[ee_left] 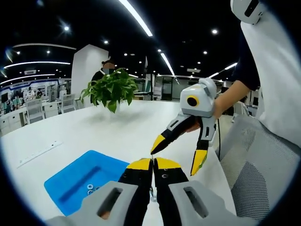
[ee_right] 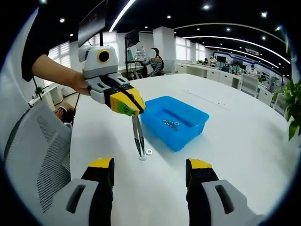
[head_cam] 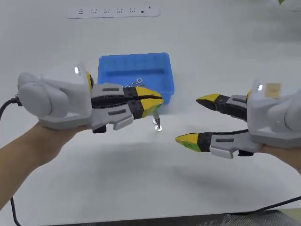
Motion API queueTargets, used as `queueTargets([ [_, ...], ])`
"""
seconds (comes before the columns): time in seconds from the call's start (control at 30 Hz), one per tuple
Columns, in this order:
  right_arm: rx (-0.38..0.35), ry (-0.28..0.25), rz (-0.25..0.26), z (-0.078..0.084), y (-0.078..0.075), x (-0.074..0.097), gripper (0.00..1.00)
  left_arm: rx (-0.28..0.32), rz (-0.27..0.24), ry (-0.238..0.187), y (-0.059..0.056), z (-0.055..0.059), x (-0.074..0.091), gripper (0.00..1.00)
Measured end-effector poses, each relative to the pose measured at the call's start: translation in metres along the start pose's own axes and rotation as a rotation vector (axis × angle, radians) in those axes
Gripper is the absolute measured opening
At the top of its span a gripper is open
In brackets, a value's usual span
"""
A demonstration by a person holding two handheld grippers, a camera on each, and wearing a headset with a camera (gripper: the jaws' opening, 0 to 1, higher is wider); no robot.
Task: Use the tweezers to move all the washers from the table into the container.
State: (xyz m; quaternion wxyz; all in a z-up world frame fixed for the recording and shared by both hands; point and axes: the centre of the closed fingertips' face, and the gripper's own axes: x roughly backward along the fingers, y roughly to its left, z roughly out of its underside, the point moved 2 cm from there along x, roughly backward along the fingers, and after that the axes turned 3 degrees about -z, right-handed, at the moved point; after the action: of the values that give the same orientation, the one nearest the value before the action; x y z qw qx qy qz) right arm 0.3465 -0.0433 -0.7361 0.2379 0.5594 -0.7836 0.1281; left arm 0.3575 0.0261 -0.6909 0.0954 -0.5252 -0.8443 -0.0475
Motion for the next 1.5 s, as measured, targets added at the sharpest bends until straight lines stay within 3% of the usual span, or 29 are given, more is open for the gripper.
queueTargets([
  [0.5,-0.035,0.001,-0.023,0.005,0.006,-0.005,0.67,0.002,0.013,0.015,-0.002,0.006,0.001,0.05],
  [0.87,-0.046,0.003,-0.031,0.007,0.008,-0.004,0.67,0.001,0.02,0.011,-0.002,0.005,0.0,0.05],
  [1.07,-0.049,-0.006,-0.034,0.003,0.008,-0.006,0.66,0.0,0.049,0.032,-0.007,0.005,0.004,0.05],
  [1.5,-0.048,-0.007,-0.041,0.003,0.011,-0.007,0.66,-0.007,0.044,0.038,-0.009,0.005,0.003,0.05],
])
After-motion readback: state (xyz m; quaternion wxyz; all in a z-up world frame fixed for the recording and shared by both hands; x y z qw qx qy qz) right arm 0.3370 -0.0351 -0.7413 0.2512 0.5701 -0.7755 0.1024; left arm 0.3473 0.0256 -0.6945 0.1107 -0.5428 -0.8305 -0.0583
